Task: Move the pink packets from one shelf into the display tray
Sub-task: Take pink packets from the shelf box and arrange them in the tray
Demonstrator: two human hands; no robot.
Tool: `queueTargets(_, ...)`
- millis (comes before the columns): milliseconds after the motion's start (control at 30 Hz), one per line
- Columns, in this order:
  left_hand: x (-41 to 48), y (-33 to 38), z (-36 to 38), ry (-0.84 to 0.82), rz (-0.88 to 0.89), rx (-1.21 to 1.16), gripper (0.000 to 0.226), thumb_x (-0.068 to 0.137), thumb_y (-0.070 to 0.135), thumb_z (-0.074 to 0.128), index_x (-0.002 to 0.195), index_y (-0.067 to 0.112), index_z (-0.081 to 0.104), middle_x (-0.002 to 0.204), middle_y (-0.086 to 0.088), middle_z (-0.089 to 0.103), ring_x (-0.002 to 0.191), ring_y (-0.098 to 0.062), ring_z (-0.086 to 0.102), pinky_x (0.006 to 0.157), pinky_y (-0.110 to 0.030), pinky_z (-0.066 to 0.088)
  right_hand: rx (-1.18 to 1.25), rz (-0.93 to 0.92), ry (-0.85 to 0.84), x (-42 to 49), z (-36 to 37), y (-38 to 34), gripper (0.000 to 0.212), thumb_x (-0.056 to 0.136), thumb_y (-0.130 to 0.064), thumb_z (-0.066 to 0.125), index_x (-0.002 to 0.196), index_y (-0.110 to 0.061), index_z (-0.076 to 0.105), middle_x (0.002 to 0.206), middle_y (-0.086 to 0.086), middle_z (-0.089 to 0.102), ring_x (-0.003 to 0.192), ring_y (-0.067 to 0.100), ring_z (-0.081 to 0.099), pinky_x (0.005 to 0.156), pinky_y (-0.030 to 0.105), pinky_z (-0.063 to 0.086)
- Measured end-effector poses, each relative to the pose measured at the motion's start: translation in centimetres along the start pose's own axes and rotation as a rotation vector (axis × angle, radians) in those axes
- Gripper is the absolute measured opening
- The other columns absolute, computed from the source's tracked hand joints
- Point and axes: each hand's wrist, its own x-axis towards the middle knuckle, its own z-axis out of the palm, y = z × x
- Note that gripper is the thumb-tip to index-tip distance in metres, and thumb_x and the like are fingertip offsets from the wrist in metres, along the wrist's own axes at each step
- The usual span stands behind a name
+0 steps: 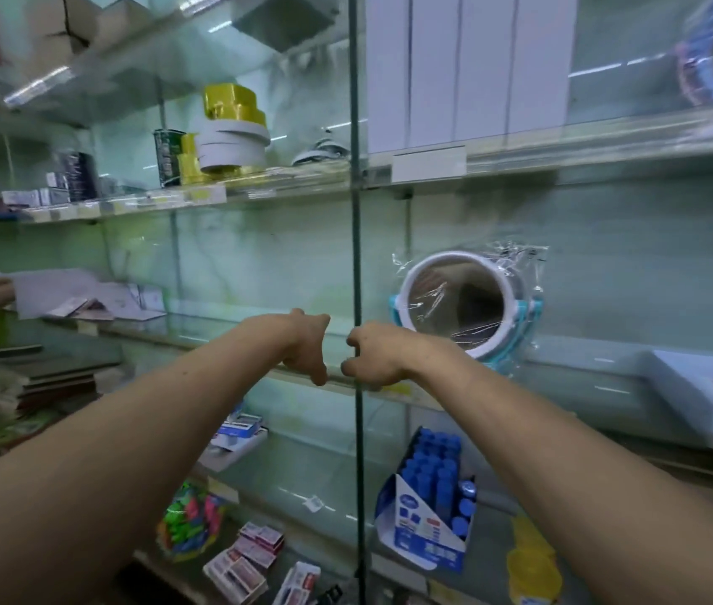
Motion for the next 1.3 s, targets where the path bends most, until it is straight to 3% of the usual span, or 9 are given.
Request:
queueTargets(233,2.3,-6.5,1.6,-0.002,-0.035,-0.021,0.089,0.081,0.039,0.070,0.150,0.018,0.017,0.147,-0.013,0.027,0.128,-0.033,0.044,0.105,-0.042,0.040,-0.004,0.006,0.008,4.5,1.5,-5.1,0.045,0.093,-0.028,0.050,0.135,-0.011,0.046,0.134,0.008,0.052,0.116,0.027,0.054,0.094,0.034,0.047)
queueTargets(433,4.9,-10.2,2.5,0.008,-0.066,-0.049,0.089,0.082,0.038,0.070,0.150,0.019,0.015,0.147,-0.013,0.028,0.128,-0.033,0.043,0.103,-0.043,0.041,-0.016,0.008,-0.010,8.3,2.4,-7.4,0.037,0.094,-0.025,0.046,0.129,-0.011,0.047,0.125,0.007,0.055,0.108,0.025,0.056,0.079,0.031,0.045)
queueTargets(667,9.5,-13.7,3.9,0.005,-0.095,-0.036,0.091,0.080,0.038,0.072,0.149,0.020,0.017,0.146,-0.012,0.029,0.129,-0.034,0.042,0.104,-0.046,0.040,-0.001,-0.003,0.002,14.0,3.8,-9.4,0.034,0.096,-0.024,0.046,0.126,-0.009,0.049,0.125,0.007,0.056,0.108,0.026,0.056,0.075,0.029,0.040)
queueTargets(900,15.1,-17.7,4.1,0.006,-0.111,-0.010,0.090,0.081,0.038,0.071,0.150,0.023,0.015,0.148,-0.010,0.028,0.129,-0.032,0.043,0.104,-0.045,0.040,0.020,0.021,0.000,22.2,5.1,-10.4,0.015,0.094,-0.021,0.048,0.106,-0.013,0.051,0.102,0.006,0.057,0.087,0.025,0.054,0.070,0.030,0.040)
queueTargets(1067,19.9,-20.7,4.4,-0.005,-0.116,-0.015,0.086,0.081,0.036,0.070,0.148,0.023,0.019,0.143,-0.010,0.032,0.119,-0.030,0.050,0.101,-0.044,0.043,0.045,0.011,-0.009,28.2,5.5,-11.5,0.024,0.094,-0.021,0.048,0.116,-0.011,0.053,0.097,0.004,0.054,0.085,0.024,0.053,0.068,0.030,0.040)
queueTargets(1300,24.9,-24.2,5.4,-0.009,-0.129,-0.010,0.086,0.082,0.039,0.068,0.150,0.022,0.017,0.148,-0.009,0.027,0.129,-0.031,0.043,0.105,-0.044,0.039,0.031,-0.005,-0.038,34.5,7.1,-12.8,0.024,0.094,-0.022,0.050,0.115,-0.010,0.054,0.096,0.005,0.055,0.084,0.024,0.053,0.063,0.029,0.039)
